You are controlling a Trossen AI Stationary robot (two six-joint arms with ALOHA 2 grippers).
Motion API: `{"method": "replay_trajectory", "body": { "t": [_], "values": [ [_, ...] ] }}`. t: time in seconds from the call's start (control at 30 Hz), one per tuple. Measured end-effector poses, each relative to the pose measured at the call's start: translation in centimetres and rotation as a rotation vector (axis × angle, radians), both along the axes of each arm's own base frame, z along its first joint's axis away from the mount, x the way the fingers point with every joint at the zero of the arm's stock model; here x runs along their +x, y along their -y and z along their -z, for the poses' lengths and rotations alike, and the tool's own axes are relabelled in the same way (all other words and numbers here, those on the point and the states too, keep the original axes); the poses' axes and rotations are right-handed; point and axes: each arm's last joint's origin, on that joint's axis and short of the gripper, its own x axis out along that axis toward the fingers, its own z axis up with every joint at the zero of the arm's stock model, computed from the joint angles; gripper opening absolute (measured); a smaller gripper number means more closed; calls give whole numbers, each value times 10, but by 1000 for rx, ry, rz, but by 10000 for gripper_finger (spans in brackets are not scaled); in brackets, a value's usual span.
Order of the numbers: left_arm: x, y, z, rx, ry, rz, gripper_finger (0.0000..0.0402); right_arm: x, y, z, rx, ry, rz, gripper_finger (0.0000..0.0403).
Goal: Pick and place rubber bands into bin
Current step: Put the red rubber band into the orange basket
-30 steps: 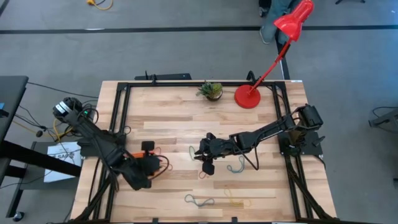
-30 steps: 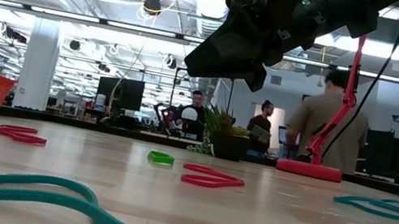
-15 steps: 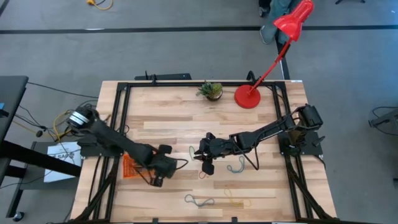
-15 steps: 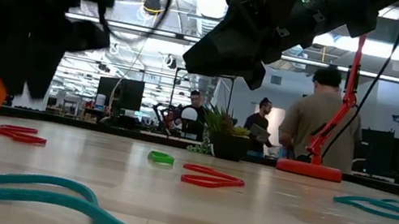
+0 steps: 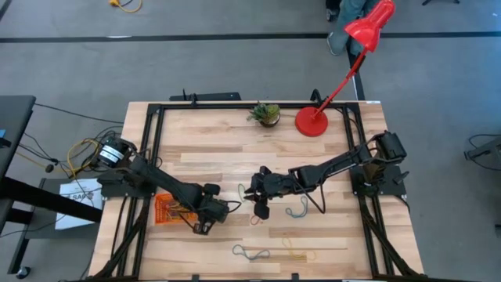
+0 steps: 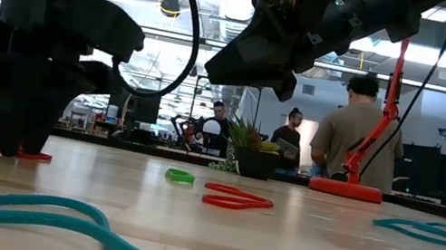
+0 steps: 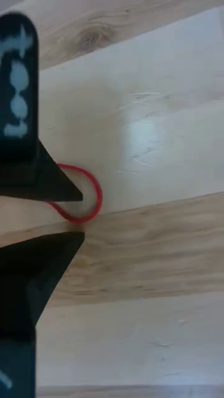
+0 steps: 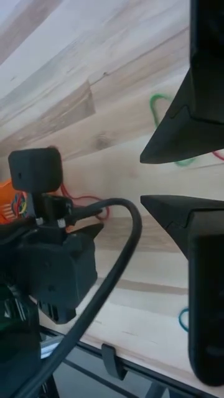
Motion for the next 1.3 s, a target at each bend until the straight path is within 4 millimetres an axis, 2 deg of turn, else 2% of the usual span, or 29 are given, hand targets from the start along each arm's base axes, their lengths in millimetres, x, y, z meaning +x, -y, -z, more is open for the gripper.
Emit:
{"method": "replay_trajectory", "body": {
  "t": [0.17, 0.37, 0.43, 0.57, 0.67, 0.77, 0.93, 1.07, 1.2, 1.3],
  "values": [
    [1, 1, 0, -16, 7, 32, 12, 0, 2, 0, 0, 0, 4, 86],
    [-1, 3, -5, -30, -71, 167, 2, 0, 2, 0, 0, 0, 4, 86],
    [-6, 3, -16, 3, -154, 174, 1, 0, 2, 0, 0, 0, 4, 86],
    [-13, -2, -50, 94, -257, 124, 0, 0, 2, 0, 0, -1, 4, 86],
    [-26, -3, -80, 193, -269, 62, 0, 0, 2, 1, -2, -10, 4, 86],
    [-43, -3, -112, 243, -208, -42, 0, -1, 2, 2, -6, -25, 4, 86],
    [-81, -2, -146, 220, -130, -292, 0, -2, 2, 3, -9, -38, 4, 86],
    [-108, 3, -159, 171, -148, -429, 0, -2, 2, 3, -9, -41, 4, 86],
    [-123, 16, -161, 148, -167, -423, 0, -2, 2, 3, -9, -42, 4, 86],
    [-127, 26, -157, 134, -146, -391, 0, -2, 2, 4, -10, -44, 4, 86]
  ]
}}
